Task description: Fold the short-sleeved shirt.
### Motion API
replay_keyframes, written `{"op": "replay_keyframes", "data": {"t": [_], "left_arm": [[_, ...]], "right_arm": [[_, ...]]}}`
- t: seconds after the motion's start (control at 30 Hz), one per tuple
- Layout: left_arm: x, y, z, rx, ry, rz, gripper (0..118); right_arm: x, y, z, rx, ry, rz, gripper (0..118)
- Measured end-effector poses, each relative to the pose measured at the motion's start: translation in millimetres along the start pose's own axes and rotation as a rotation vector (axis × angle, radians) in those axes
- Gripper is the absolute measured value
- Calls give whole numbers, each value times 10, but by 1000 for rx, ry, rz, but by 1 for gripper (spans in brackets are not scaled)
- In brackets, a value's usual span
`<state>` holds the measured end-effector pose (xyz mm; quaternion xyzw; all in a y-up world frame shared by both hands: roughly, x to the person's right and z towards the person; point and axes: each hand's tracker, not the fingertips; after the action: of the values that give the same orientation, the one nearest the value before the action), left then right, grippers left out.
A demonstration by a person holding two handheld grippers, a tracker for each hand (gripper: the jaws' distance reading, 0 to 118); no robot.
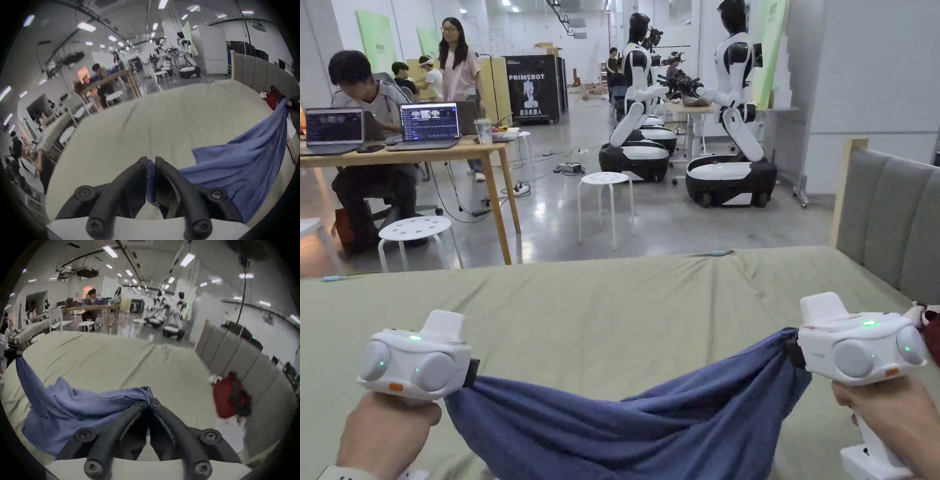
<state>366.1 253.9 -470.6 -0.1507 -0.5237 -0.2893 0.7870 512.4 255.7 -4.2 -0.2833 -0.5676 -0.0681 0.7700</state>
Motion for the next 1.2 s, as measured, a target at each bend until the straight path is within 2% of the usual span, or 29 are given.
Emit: {"op": "replay_keyframes", "data": {"t": [0.27,0.43,0.57,0.77,0.97,1.2], "left_arm": [[-701,639,783,178,164,52,6],[-1099,1106,1204,311,210,95,6],[-1215,1528,1252,366,233,117,6],[-1193,2009,1035,399,299,68,6],[-1138,1984,693,383,271,63,6],[-850,1213,-143,217,163,126,6]], "right_arm": [[264,940,638,200,-146,28,1],[474,1476,874,332,-222,22,1],[479,1918,899,364,-251,35,1],[499,2363,744,397,-277,18,1],[484,2272,385,375,-281,6,1],[261,1401,-455,232,-229,-33,1]]}}
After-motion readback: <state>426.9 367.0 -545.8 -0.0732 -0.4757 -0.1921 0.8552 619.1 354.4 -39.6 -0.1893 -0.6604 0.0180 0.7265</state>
